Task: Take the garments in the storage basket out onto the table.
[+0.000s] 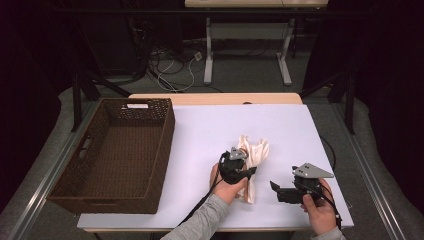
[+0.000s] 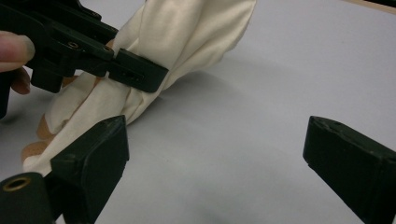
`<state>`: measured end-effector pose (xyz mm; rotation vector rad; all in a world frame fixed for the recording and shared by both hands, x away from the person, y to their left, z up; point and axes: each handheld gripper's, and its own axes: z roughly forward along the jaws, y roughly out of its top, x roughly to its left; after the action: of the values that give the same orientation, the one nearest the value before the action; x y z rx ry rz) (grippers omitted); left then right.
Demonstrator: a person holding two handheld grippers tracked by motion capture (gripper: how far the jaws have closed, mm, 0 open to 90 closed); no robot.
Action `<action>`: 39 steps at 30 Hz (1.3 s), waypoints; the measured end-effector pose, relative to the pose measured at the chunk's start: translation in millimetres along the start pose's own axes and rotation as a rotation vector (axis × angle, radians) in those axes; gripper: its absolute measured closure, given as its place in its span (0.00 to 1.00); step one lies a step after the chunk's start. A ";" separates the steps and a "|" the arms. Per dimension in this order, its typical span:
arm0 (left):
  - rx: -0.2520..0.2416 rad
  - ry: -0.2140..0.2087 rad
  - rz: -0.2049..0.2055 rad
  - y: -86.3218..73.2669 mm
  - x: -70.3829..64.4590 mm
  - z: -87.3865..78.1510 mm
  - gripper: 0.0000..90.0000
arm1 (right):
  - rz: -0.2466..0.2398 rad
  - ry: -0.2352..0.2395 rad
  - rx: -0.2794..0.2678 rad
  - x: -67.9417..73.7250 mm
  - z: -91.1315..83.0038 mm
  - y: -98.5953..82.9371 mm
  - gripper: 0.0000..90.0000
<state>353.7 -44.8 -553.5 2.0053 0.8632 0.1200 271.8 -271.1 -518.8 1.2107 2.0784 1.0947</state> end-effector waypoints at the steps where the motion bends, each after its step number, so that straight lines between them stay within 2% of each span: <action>1: 0.000 -0.007 -0.011 -0.5 -0.8 0.8 0.75 | 0.004 0.001 -0.001 -0.4 0.1 -0.3 0.07; 2: 0.001 0.001 0.012 -0.5 0.1 1.3 0.74 | 0.010 0.003 -0.002 -0.4 0.1 -0.3 0.07; 4: 0.011 -0.017 0.015 -1.2 -0.7 2.4 0.74 | 0.017 0.004 -0.004 -0.3 0.3 -0.1 0.07; 6: 0.005 -0.005 0.033 -1.9 -1.0 4.0 0.72 | 0.012 0.002 0.001 -0.1 0.5 -0.2 0.07; 7: 0.009 -0.013 0.029 -2.2 -1.4 3.9 0.71 | 0.012 0.002 0.005 0.0 0.4 -0.3 0.07; 9: 0.002 0.005 0.044 -2.8 -1.8 3.8 0.69 | 0.021 0.003 0.006 0.5 0.7 -0.7 0.07; 13: -0.001 0.005 0.043 -2.8 -1.6 3.6 0.68 | 0.030 0.009 -0.006 -1.9 1.4 -1.9 0.07; 18: -0.002 0.034 0.063 -2.3 -2.5 4.2 0.63 | 0.041 0.010 0.006 -2.8 0.6 -1.8 0.07; 22: 0.000 0.033 0.041 -2.1 -0.9 4.0 0.53 | 0.034 0.011 -0.001 -2.3 2.0 -2.3 0.07; 24: -0.009 0.042 0.033 -1.4 -0.3 3.4 0.48 | 0.036 0.009 0.001 -1.8 1.8 -2.3 0.07; 27: -0.020 0.032 0.009 -0.6 0.6 1.3 0.38 | 0.033 0.011 -0.001 -2.1 1.9 -2.5 0.07; 29: -0.019 0.042 0.002 0.0 0.3 -0.5 0.32 | 0.036 0.011 0.001 -2.1 2.2 -2.6 0.07; 33: -0.016 0.074 0.010 3.0 -0.7 -5.3 0.17 | 0.034 0.012 0.003 -1.2 3.0 -2.8 0.07; 37: -0.017 0.083 0.007 5.5 -1.2 -11.8 0.14 | 0.033 0.012 0.002 -0.3 3.3 -2.8 0.07; 39: -0.003 0.077 0.027 8.1 -1.2 -17.2 0.12 | 0.037 0.011 0.002 0.0 3.3 -2.8 0.07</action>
<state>350.1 -35.9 -537.0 2.0216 0.8837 0.2152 272.8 -270.6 -523.0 1.2511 2.0740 1.1183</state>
